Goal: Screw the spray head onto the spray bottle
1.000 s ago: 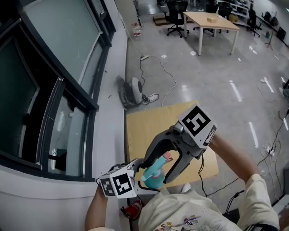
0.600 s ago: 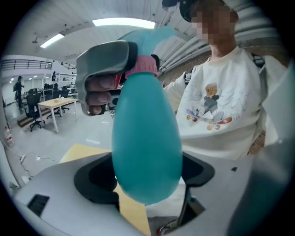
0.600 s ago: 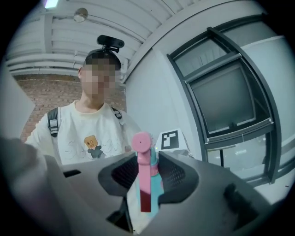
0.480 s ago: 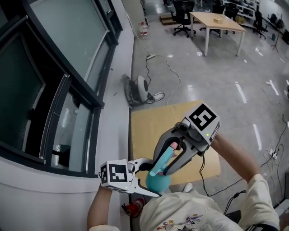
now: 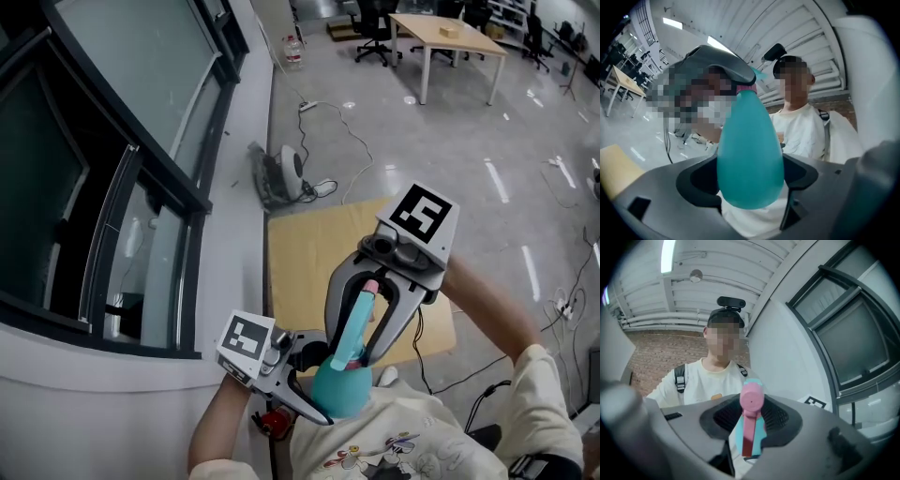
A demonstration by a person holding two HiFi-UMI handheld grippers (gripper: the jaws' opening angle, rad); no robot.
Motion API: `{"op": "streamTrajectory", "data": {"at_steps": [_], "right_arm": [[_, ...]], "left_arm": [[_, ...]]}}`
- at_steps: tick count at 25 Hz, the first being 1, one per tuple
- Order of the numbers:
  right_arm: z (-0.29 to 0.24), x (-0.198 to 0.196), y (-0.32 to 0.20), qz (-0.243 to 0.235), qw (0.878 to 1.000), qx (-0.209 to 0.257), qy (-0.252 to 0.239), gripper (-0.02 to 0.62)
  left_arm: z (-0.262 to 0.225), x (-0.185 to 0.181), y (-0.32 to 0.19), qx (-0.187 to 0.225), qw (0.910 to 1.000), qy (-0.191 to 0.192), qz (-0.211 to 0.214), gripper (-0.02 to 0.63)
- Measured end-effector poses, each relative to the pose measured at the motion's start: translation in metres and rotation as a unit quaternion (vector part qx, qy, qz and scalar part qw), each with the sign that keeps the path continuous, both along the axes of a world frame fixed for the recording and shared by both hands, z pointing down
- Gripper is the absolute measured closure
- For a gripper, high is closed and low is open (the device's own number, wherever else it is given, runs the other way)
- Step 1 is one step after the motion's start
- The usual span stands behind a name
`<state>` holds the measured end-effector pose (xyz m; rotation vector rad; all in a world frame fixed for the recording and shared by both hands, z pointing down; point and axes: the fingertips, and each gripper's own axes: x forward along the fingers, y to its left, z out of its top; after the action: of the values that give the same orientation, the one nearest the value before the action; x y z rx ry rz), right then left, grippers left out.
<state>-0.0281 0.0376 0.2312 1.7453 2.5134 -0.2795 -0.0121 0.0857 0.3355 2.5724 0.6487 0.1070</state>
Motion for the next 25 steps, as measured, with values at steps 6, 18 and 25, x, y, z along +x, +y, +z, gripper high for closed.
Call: {"op": "streamTrajectory", "data": {"at_steps": [6,18,25], "right_arm": [[-0.017,0.017,0.016,-0.068,0.997,-0.005,-0.041,0.467],[-0.038,0.031,0.017,-0.104,0.988,-0.012,-0.110,0.466],[-0.037,0.032,0.006,-0.067,0.994,0.005,-0.089,0.466]], "left_arm": [[-0.028,0.011,0.024,-0.072,0.9882,0.101,0.090,0.192],[-0.056,0.012,0.026,-0.175,0.9337,0.254,0.182,0.193],[-0.051,0.014,0.005,-0.138,0.9630,0.224,0.057,0.193]]}}
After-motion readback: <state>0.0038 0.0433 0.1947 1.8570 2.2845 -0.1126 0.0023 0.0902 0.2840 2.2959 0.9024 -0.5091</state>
